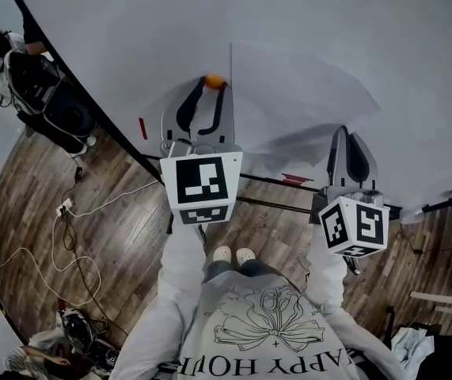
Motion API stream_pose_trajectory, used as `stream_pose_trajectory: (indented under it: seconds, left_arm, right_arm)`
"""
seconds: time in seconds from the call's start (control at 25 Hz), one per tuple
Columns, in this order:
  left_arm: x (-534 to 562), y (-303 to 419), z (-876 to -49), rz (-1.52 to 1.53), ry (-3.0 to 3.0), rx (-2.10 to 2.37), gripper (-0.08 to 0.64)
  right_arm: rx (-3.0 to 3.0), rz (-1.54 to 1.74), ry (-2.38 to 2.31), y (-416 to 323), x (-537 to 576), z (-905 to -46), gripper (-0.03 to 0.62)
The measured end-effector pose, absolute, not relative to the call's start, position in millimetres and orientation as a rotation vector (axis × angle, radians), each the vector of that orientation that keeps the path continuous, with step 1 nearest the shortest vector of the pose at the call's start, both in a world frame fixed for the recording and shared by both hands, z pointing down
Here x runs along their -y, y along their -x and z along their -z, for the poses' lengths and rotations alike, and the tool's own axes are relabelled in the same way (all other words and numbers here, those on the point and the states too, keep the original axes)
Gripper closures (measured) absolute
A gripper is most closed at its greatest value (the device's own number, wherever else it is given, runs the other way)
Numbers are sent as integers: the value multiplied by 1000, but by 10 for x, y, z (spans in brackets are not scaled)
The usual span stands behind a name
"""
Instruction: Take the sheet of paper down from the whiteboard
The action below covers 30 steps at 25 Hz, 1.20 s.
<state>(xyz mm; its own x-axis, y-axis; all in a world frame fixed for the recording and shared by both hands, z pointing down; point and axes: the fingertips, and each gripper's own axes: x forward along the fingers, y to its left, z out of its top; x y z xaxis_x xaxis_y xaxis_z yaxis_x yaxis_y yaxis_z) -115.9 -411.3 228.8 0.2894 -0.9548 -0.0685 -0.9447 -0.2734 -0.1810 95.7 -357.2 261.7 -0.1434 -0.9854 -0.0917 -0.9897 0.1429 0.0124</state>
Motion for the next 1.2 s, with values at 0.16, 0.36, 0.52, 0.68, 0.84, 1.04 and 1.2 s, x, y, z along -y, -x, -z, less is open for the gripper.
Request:
stream_pose_trajectory:
  seconds: [0.16, 0.36, 0.52, 0.68, 0.84, 1.04, 1.2]
  left_arm:
    - [4152, 1191, -2291, 73, 2338, -1781, 442]
    - [4065, 1232, -2299, 49, 2325, -1788, 442]
    - [4019, 1191, -2373, 61, 2340, -1794, 442]
    - [4014, 1239, -2436, 67, 2327, -1824, 442]
    - [3962, 1293, -2495, 78, 2338, -1829, 444]
    - [3863, 1380, -2481, 4, 2347, -1847, 510]
    - [3818, 1373, -2476, -13, 2361, -1832, 524]
  right_arm:
    - [-2319, -108, 2031, -964, 3583, -2611, 590]
    - [-2323, -133, 2021, -885, 3514, -2556, 591]
    - [-2332, -137, 2011, -894, 3514, -2558, 591]
    - [-2344, -141, 1993, -847, 3587, -2552, 591]
    - [-2348, -175, 2005, -809, 3598, -2519, 591]
    - [-2324, -188, 2002, -814, 3565, -2496, 590]
    - [-2304, -198, 2007, -820, 3515, -2473, 591]
